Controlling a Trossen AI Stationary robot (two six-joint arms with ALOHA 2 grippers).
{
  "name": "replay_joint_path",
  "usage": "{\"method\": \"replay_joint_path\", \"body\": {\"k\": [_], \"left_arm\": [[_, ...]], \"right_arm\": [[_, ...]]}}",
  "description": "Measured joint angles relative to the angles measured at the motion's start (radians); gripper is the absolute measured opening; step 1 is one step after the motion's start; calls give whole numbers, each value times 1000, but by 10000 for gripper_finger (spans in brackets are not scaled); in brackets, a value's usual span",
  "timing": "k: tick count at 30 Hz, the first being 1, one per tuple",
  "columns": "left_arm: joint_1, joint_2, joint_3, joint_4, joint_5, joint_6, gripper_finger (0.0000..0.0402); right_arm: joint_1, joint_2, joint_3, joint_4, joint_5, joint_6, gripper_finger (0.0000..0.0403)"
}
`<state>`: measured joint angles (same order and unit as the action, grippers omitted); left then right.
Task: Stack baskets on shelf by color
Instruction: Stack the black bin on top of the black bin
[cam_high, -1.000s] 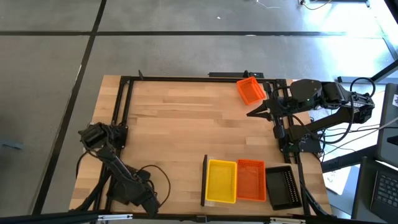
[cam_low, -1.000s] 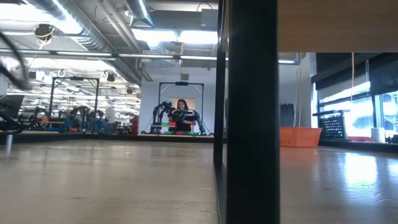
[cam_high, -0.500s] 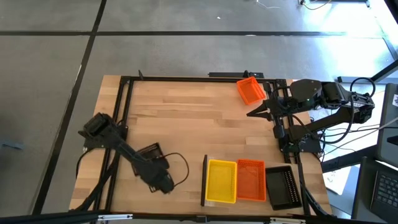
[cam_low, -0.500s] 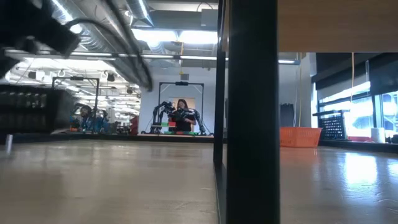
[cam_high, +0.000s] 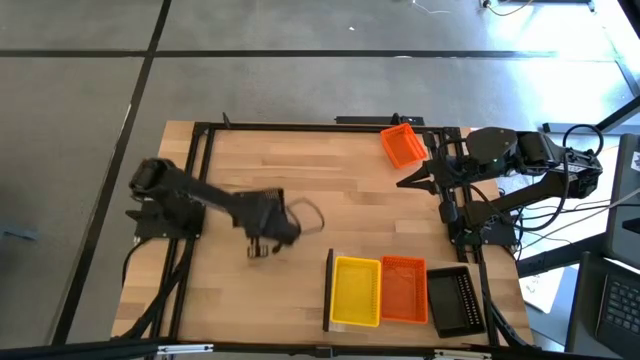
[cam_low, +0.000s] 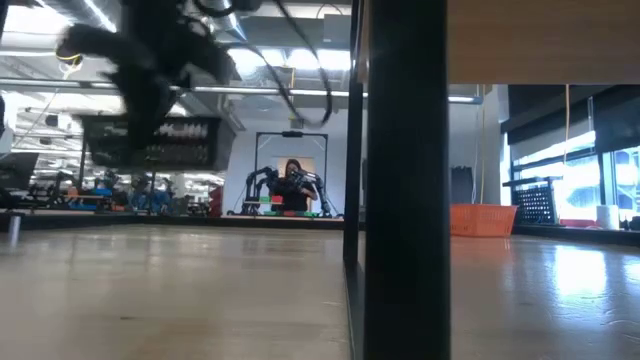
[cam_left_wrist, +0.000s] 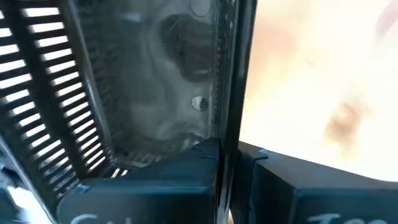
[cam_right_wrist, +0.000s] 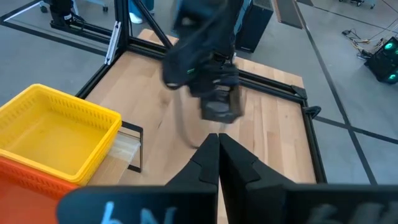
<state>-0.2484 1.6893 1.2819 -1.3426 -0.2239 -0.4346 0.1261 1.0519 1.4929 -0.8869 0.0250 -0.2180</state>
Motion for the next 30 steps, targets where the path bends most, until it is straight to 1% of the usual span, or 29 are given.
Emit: {"method": "replay_joint_path", "body": {"k": [4,8,11,12,13,17,20,26,28,30], "left_arm": [[122,-111,0,44,-5,-31,0],[246,-198,1,160,-12,-157,0],[350,-222,1,253,50,-264,0],[376,-223,1,286,69,-254,0],[395,-221,1,315,89,-188,0],[440,-192,1,422,181,233,0],[475,-158,1,457,224,475,0],[484,-68,0,449,238,904,0],[477,-37,0,452,226,1003,0],[466,-7,0,455,192,1083,0]], "right_arm": [[0,0,0,0,20,0,0],[0,0,0,-1,34,-1,0],[0,0,0,2,47,-1,0],[0,0,0,5,57,0,0],[0,0,0,7,60,1,0],[0,0,0,7,61,0,0],[0,0,0,7,61,3,0],[0,0,0,7,61,12,0],[0,0,0,8,62,13,0],[0,0,0,8,62,14,0]]}}
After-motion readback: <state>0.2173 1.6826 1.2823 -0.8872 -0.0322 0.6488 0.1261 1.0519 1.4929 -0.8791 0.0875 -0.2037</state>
